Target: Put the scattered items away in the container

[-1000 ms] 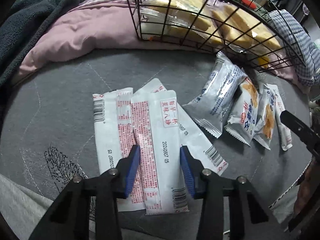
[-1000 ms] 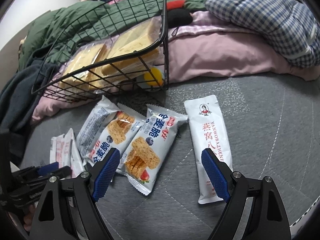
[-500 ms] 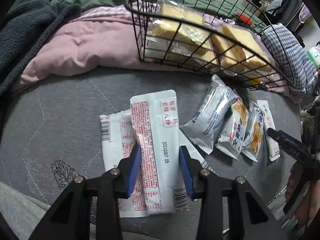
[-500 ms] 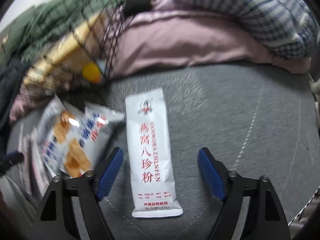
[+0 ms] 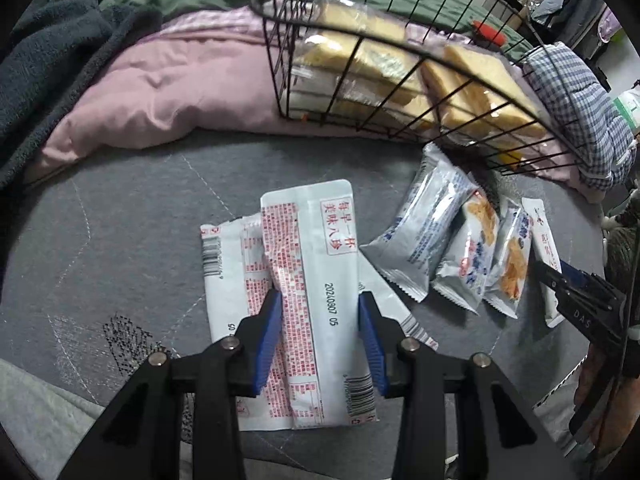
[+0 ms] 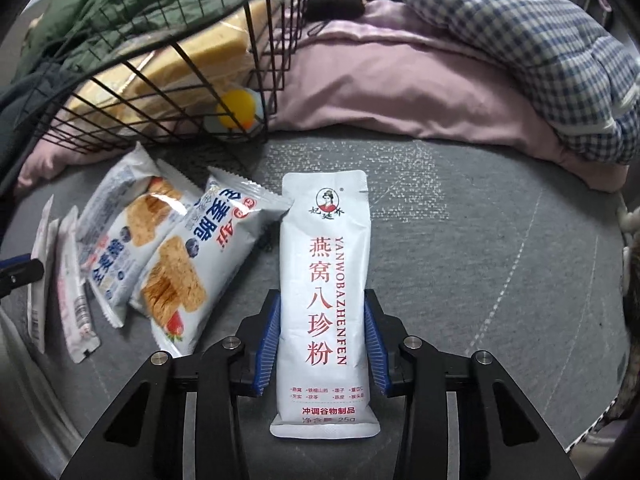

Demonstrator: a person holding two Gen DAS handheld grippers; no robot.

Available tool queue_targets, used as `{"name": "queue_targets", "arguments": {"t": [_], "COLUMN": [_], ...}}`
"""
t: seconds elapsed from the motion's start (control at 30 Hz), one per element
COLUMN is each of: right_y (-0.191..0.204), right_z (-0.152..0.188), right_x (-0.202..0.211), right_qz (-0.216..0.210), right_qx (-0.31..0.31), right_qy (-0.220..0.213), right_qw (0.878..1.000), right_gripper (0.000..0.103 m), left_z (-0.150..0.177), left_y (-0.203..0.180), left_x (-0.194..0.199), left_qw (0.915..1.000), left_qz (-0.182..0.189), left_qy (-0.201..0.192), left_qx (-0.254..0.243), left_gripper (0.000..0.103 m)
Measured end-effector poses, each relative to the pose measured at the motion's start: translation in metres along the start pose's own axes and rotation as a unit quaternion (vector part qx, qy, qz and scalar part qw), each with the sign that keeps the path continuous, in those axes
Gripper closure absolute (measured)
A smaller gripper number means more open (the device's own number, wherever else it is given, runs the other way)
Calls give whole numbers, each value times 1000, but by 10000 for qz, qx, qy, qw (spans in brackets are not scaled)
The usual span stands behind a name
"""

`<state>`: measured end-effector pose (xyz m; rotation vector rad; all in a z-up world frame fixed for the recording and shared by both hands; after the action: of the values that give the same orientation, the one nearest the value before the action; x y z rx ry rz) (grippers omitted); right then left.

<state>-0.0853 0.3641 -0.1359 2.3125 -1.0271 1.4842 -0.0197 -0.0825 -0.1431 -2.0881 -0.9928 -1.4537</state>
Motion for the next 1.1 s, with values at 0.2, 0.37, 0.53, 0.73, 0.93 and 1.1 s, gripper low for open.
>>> {"name": "queue_targets", "arguments": {"t": [0.2, 0.37, 0.53, 0.73, 0.93, 1.1], "right_y": [-17, -28, -40, -35, -8, 44], "right_z": [1, 14, 21, 5, -25, -72], "right_x": [32, 67, 94, 121, 160, 161], "right_qz": [-61, -93, -188, -319, -622, -1124], "right_qx": [-348, -495, -680, -786, -640, -283], "right_qy": [-275, -462, -646, -1066, -1570, -1718], "right_qw": [9990, 9977, 9954, 9907, 9836, 9783], "right_gripper": [64, 64, 64, 64, 64, 64], "left_z": [-3, -13, -15, -27, -60, -108], "left_y": [-10, -25, -27, -30, -46, -63], "left_x": [29, 55, 72, 93, 121, 125], "left_qw": [9996, 9984, 9974, 9958, 9916, 9877], "left_qz": [4, 30, 17, -22, 22, 125], "left_qy": [-232, -476, -592, -763, -1060, -1222], "left_qx": [-147, -316, -405, -505, -737, -963], "left_gripper": [60, 60, 60, 60, 60, 60]}}
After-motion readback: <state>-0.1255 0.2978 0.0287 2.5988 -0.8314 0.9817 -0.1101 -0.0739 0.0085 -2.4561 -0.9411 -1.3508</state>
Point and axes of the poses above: each gripper's, at about its wrist camera, not at the fingertips, and x roughly against the way its jaws point, y to its left, z to its underside, the point moved 5 cm from there along -x, roughly the way its jaws point, and after that the axes turned 6 degrees about -x, right-handed, at the moved point
